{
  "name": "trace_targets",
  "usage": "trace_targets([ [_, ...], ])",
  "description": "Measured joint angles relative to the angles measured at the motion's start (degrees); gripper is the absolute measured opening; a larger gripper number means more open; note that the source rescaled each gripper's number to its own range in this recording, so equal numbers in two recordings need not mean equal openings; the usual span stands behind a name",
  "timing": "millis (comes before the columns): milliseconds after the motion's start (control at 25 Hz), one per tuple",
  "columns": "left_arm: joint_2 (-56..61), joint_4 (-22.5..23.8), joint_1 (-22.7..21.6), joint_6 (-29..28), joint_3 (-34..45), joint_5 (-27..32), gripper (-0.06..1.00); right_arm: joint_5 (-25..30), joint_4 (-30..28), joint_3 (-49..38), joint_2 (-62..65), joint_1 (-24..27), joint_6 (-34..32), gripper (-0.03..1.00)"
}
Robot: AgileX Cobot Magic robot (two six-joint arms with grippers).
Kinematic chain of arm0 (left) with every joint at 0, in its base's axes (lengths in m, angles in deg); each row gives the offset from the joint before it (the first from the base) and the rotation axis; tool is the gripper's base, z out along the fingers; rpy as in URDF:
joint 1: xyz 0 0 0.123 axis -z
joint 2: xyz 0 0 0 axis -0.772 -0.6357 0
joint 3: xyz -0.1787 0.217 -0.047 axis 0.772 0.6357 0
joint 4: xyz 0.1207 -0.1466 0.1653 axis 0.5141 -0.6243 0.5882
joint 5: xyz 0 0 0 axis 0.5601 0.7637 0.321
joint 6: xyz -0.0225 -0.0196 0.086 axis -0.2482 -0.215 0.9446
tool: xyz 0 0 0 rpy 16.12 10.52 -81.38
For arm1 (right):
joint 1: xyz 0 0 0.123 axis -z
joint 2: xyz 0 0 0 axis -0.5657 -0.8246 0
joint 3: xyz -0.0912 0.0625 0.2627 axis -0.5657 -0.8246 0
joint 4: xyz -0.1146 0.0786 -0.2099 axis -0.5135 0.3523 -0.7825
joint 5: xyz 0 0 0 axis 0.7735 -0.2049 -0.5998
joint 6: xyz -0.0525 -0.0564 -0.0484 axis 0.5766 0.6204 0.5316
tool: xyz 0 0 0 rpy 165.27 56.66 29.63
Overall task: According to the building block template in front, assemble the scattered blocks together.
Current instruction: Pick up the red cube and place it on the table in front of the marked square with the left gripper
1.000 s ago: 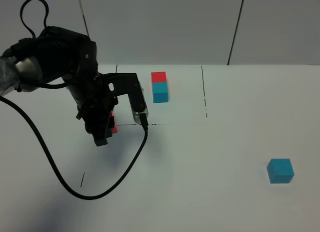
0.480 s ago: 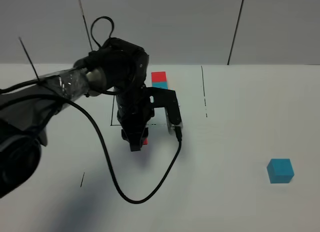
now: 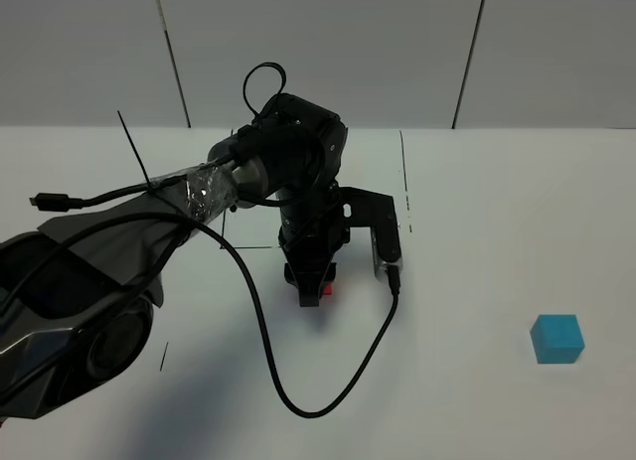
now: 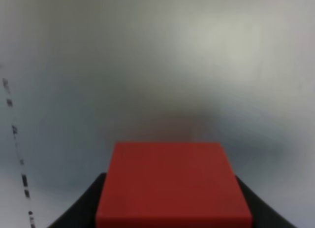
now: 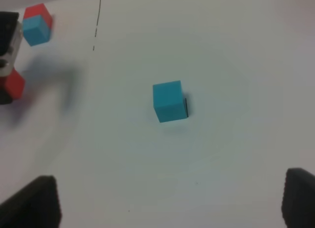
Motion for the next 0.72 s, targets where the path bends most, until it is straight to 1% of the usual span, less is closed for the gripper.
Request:
trace_targets([
  [440, -1.3, -0.6, 0.8, 2.5, -0.7, 0.0, 0.0, 0.0, 0.0, 0.0, 0.0, 0.0, 0.0, 0.8],
  [720, -1.3, -0.6, 0.9, 2.8, -0.7, -0.4, 0.0, 0.0, 0.0, 0.0, 0.0, 0.0, 0.0, 0.8],
])
